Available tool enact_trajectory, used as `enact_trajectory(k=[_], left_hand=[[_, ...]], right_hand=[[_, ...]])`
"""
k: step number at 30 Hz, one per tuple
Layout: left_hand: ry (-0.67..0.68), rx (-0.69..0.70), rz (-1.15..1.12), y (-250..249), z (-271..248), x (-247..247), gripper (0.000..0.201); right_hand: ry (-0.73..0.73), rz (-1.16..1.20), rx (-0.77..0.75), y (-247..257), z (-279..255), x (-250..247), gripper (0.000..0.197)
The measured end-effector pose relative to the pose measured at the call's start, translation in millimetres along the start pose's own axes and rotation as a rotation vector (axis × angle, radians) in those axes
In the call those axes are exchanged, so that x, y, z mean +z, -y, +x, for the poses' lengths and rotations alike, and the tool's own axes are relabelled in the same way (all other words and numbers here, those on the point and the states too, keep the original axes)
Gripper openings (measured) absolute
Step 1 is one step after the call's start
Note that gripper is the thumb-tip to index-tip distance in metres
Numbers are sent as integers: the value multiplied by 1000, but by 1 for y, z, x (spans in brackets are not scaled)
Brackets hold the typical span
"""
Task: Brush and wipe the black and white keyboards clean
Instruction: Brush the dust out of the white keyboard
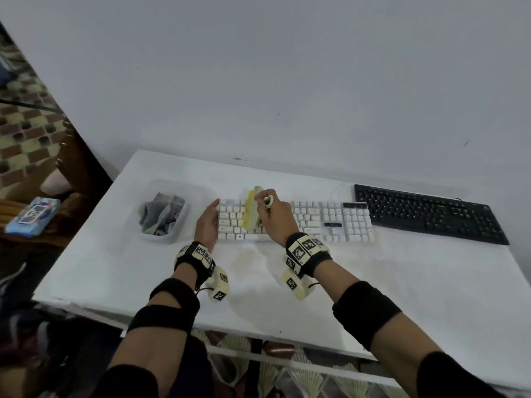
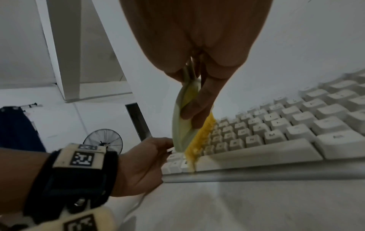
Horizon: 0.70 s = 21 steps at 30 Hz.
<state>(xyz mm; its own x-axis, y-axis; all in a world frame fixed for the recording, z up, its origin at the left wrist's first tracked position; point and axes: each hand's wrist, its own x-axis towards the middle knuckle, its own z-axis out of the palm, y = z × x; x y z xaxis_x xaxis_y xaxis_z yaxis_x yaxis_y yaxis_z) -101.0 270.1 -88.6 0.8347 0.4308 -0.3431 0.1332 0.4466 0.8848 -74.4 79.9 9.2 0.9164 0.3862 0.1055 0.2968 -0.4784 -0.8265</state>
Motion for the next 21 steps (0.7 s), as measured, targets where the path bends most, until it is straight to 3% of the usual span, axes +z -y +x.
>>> enact_trajectory(k=[5, 12, 15, 21], left_hand=[[-30, 19, 67, 5, 2, -8, 38], [-26, -39, -6, -5, -2, -3, 35], [20, -39, 50, -4, 2, -10, 36], [175, 32, 254, -4, 0, -18, 56]], right_hand=[[113, 38, 70, 1, -7, -3, 6], [-63, -6, 128, 9, 12, -14, 19], [-26, 19, 173, 7, -1, -5, 11], [-1, 111, 296, 15, -21, -12, 11]])
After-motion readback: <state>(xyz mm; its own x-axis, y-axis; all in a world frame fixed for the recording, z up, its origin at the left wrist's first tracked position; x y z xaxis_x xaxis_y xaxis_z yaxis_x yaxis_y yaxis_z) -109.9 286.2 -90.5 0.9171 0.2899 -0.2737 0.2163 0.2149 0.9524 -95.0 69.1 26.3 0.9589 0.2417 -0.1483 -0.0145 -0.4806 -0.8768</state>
